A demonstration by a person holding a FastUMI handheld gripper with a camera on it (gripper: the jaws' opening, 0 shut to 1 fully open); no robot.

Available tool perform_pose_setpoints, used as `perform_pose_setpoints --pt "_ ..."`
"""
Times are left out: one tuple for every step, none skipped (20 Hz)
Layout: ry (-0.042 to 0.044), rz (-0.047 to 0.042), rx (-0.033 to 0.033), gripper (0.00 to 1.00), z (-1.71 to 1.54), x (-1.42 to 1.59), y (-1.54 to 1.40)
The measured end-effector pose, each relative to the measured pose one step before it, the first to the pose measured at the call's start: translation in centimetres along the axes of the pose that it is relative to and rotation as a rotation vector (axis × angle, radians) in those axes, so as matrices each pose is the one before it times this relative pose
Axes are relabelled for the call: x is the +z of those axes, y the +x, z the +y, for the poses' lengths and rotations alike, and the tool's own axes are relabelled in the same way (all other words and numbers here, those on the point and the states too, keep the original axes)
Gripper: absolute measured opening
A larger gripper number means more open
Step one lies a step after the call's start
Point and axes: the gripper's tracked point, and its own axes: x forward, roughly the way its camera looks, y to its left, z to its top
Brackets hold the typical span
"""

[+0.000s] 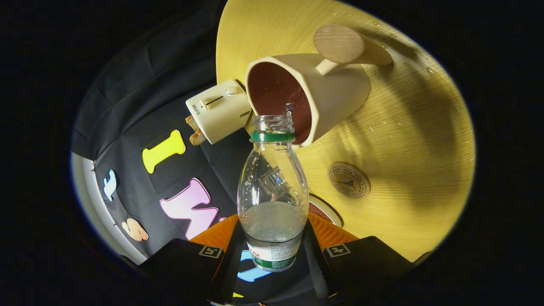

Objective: Take the bottle from table, then pour the juice into the cup, finally place the bottle on the coaster

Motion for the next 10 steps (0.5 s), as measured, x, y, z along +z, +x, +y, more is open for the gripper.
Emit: perform_pose_setpoints --pt "0.00847 -0.00733 0.00566 0.73 0.239 0.092 -0.040" --pt "0.01638 -0.00755 0.01071 0.73 0.389 0.145 -0.002" --pt "0.01694 -0.00431 0.00791 0.73 0.369 -0.097 0.054" --pt "0.01599 -0.00174 0.00226 0.73 0.106 -0.094 0.007" --pt "0.01730 -0.00205 -0.00175 0.73 0.006 -0.023 -0.028" --pt "0.02340 -0.00006 0.00028 0.73 0.043 -0.098 0.100" --pt "0.02266 -0.00378 0.00180 0.73 0.185 -0.108 0.067" --pt "0.01888 -0.00338 -0.00059 0.72 0.039 -0.102 0.047" --pt "0.01541 0.00048 -0.00337 0.72 -0.008 -0.234 -0.169" --pt "0.01182 -0.00052 -0.00469 0.73 -0.029 -0.204 -0.112"
